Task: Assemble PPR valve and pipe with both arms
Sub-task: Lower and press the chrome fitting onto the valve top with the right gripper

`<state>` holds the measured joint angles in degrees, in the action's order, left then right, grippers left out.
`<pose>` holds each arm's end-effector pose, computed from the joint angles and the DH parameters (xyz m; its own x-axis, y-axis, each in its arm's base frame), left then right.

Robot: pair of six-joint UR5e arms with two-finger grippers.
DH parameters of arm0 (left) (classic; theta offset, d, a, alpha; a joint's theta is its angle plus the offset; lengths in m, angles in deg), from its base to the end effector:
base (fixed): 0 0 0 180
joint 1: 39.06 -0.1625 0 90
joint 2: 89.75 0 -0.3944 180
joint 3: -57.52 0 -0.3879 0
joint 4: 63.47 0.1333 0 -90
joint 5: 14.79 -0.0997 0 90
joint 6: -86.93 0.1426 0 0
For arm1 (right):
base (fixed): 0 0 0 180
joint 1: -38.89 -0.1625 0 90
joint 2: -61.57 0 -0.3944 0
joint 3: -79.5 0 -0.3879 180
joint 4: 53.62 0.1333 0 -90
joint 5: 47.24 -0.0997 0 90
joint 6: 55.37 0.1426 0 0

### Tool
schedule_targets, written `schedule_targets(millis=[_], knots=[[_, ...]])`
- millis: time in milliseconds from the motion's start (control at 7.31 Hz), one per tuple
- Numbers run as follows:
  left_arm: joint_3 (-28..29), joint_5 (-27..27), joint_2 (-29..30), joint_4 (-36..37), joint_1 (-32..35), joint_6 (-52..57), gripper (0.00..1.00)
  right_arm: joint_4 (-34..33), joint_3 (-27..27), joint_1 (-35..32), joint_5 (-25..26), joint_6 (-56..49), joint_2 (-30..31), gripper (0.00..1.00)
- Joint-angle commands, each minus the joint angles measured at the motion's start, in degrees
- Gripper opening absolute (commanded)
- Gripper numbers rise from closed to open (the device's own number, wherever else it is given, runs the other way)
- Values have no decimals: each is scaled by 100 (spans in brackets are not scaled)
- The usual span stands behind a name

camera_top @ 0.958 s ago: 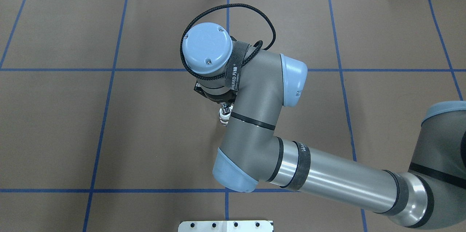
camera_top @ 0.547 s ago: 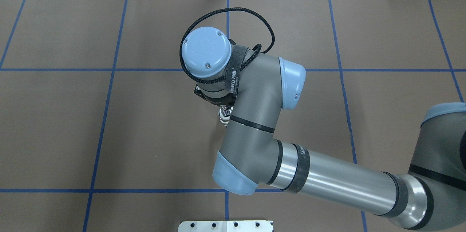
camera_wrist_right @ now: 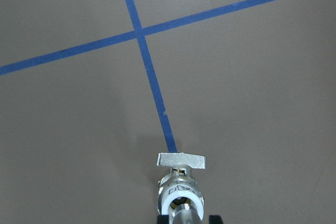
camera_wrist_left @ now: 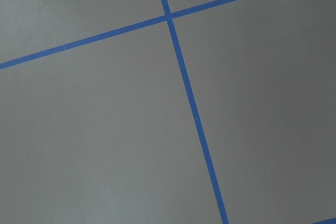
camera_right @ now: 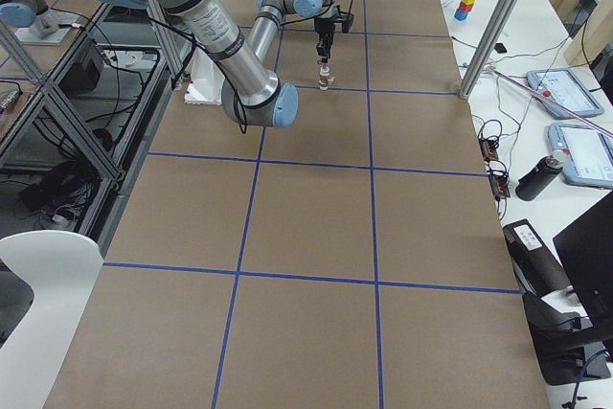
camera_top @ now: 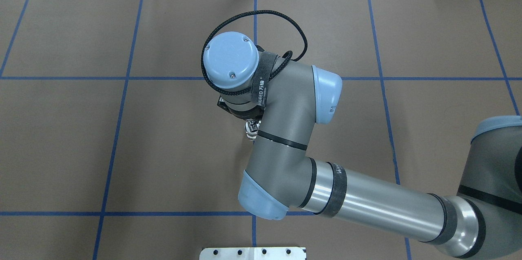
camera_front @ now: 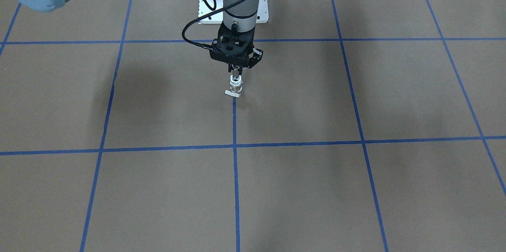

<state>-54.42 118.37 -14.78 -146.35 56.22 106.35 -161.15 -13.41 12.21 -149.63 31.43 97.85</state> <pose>-0.0708 -0.3772 0.6011 0.7154 0.2654 -0.6463 -0.1546 0.9622 0.2240 -0.5762 -0.4045 0.1171 0.7101 0.2958 0.6390 -0.2784 0.9515 -0.1310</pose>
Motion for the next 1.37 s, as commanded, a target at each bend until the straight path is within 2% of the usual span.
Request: schedule_targets(millis=[0, 1231], knots=[[15, 0, 0, 0, 8, 0, 100, 13, 1, 40, 0, 188, 11, 0], [-29, 0, 9, -9, -1, 0, 100, 40, 1, 49, 246, 487, 72, 0]])
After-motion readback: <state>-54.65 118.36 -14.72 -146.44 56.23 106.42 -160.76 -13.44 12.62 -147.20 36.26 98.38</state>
